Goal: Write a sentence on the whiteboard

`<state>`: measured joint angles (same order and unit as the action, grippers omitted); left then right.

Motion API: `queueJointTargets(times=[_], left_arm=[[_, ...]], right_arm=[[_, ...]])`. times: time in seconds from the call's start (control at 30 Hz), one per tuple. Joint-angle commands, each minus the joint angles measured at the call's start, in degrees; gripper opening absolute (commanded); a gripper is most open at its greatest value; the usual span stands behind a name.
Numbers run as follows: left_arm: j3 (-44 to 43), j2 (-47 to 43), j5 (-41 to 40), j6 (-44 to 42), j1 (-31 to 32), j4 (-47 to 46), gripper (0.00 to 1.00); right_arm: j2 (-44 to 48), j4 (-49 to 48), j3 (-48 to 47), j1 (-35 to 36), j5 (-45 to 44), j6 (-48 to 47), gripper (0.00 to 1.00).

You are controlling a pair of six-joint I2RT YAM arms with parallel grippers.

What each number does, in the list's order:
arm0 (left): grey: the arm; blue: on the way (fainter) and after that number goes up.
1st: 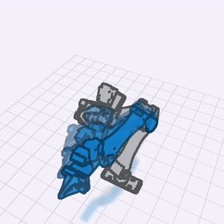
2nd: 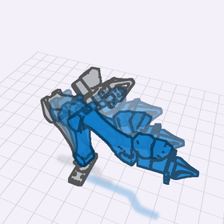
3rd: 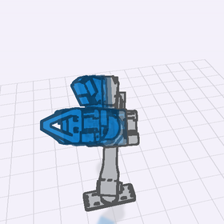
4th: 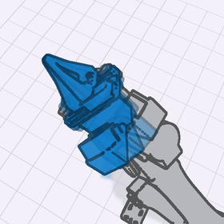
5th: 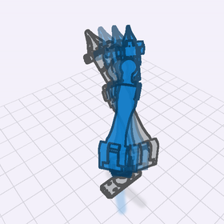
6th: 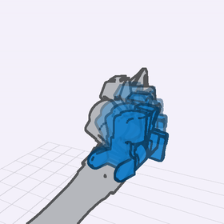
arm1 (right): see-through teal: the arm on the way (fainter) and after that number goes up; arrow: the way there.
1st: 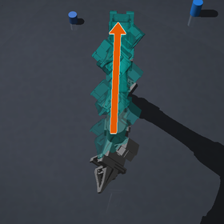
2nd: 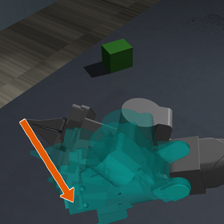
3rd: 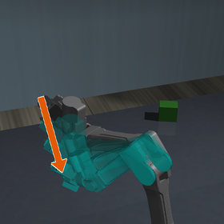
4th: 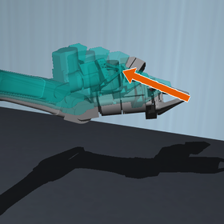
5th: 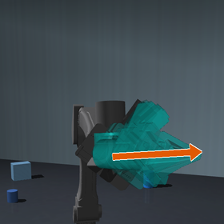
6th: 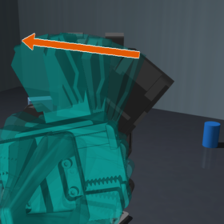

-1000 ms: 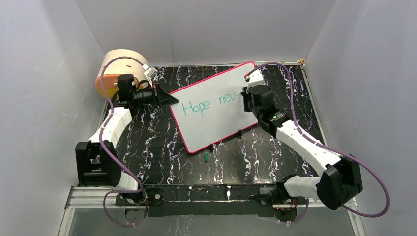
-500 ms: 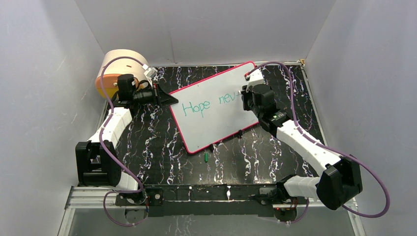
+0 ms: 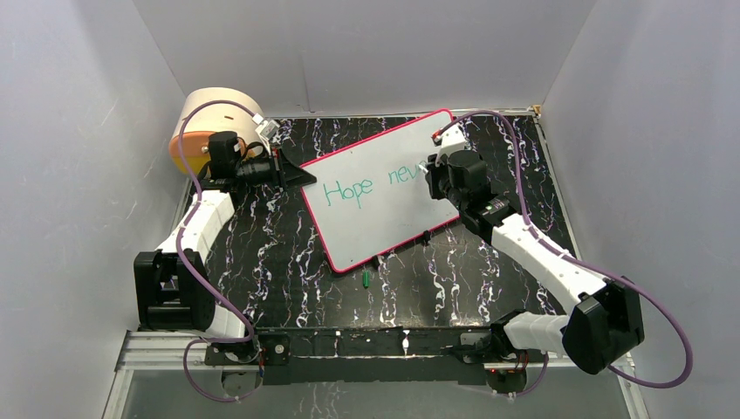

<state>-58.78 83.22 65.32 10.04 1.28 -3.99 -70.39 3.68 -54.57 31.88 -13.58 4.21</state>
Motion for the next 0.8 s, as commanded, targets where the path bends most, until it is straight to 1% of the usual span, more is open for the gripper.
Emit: queueJointTargets(times=[0.0, 0.27, 0.47, 0.77], left_arm=[[1.7, 2.6, -6.8, -6.4, 2.6, 5.5, 0.00], [1.7, 2.7, -6.9, -6.4, 2.6, 5.5, 0.00], [1.7, 2.6, -6.8, -6.4, 2.6, 5.6, 0.00], [1.8, 2.4, -6.9, -6.5, 2.6, 5.5, 0.00]], right_arm=[[1.3, 1.4, 0.7, 0.0, 2.7, 0.5, 0.00], [1.3, 3.2, 1.7, 0.0, 2.5, 0.2, 0.00], [1.8, 4.1, 2.2, 0.0, -0.6, -0.6, 0.00], [0.9, 0.8, 1.5, -0.4, -4.4, -1.0, 0.00]])
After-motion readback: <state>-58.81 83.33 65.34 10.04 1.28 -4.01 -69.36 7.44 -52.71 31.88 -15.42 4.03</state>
